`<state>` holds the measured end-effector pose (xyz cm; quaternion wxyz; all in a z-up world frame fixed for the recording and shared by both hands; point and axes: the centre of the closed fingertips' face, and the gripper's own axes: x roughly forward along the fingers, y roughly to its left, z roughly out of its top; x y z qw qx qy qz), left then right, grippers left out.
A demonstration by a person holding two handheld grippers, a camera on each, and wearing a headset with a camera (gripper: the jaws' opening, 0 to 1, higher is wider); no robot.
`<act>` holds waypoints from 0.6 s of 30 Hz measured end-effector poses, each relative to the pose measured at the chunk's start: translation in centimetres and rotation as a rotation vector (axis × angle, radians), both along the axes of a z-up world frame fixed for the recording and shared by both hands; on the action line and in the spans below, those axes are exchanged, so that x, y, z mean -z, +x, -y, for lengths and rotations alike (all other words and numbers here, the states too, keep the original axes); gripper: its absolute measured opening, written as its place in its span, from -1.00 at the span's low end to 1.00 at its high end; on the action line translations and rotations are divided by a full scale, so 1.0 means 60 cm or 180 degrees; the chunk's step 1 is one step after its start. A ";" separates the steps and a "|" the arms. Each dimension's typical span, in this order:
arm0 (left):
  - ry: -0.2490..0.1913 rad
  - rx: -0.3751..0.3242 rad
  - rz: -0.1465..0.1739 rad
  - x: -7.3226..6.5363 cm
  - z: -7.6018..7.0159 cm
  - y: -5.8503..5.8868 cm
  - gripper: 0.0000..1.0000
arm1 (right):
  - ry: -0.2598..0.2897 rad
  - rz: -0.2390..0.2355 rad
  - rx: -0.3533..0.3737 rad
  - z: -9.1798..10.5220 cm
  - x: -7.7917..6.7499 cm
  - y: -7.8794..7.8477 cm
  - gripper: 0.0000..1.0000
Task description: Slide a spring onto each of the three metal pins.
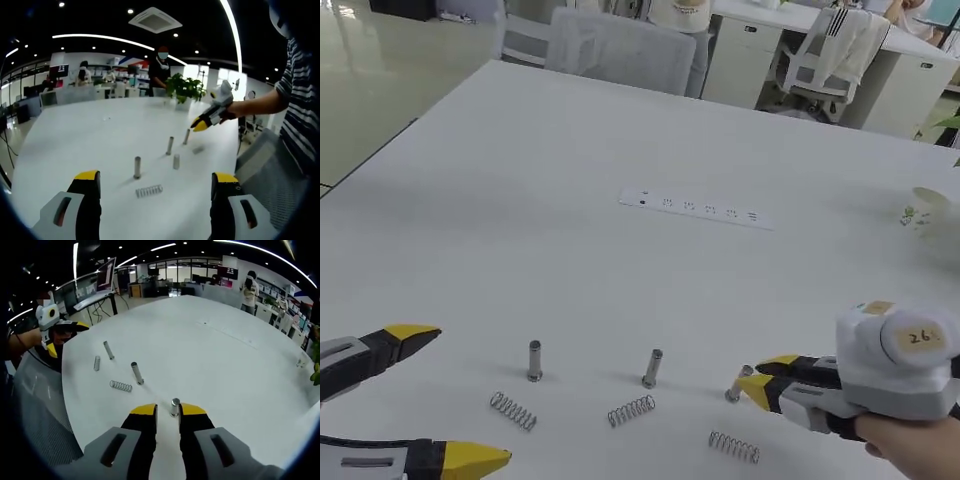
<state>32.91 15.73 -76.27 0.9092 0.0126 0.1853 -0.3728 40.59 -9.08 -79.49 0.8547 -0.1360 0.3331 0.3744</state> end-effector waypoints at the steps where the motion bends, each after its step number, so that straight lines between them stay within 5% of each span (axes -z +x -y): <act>1: -0.0003 -0.0003 -0.0001 0.000 -0.001 0.000 0.77 | -0.0017 -0.0008 -0.0008 0.002 0.001 -0.002 -0.71; 10: -0.0014 -0.0007 0.0005 -0.003 0.001 0.000 0.77 | -0.0168 -0.0019 -0.0197 0.008 0.008 -0.019 -0.72; 18: -0.0002 0.0000 0.0002 -0.005 0.001 -0.001 0.76 | -0.0512 0.0086 -0.0822 -0.005 0.027 -0.048 -0.71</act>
